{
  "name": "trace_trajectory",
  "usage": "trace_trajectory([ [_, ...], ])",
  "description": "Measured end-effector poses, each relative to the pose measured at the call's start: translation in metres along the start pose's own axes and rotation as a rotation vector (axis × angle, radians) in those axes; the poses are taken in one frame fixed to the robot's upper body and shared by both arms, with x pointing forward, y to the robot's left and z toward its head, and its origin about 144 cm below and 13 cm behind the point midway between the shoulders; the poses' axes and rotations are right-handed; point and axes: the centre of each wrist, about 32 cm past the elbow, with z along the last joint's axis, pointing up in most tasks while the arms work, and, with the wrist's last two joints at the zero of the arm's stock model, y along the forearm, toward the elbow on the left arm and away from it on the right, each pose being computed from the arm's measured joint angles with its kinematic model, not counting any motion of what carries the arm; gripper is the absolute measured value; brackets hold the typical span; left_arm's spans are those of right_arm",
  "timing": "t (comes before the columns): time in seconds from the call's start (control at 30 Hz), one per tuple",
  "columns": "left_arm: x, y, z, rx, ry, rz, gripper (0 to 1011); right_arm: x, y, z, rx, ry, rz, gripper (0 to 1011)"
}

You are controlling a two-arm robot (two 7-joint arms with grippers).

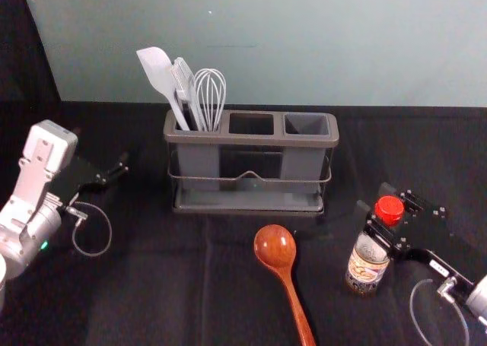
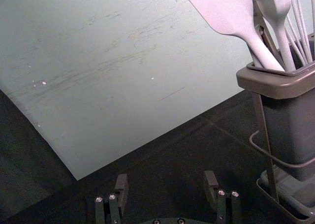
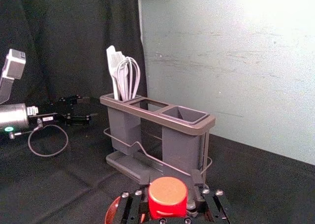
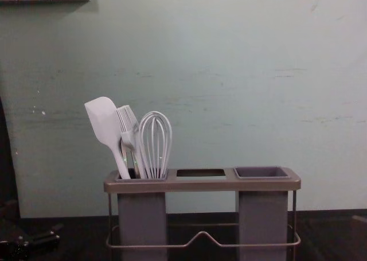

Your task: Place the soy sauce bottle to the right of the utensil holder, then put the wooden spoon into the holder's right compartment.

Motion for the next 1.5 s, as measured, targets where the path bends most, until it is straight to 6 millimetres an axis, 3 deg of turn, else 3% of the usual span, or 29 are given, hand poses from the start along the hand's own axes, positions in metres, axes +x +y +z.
trace_trajectory([
  [0.2, 0.000, 0.000, 0.000, 0.000, 0.000, 0.000, 1005, 0.000, -0.001, 0.001, 0.000, 0.000, 0.005, 378],
  [0.9, 0.000, 0.000, 0.000, 0.000, 0.000, 0.000, 1005, 0.016, 0.008, 0.021, 0.037, -0.046, 0.008, 378],
  [1.5, 0.000, 0.000, 0.000, 0.000, 0.000, 0.000, 1005, 0.048, 0.054, 0.015, 0.036, -0.044, -0.033, 378],
])
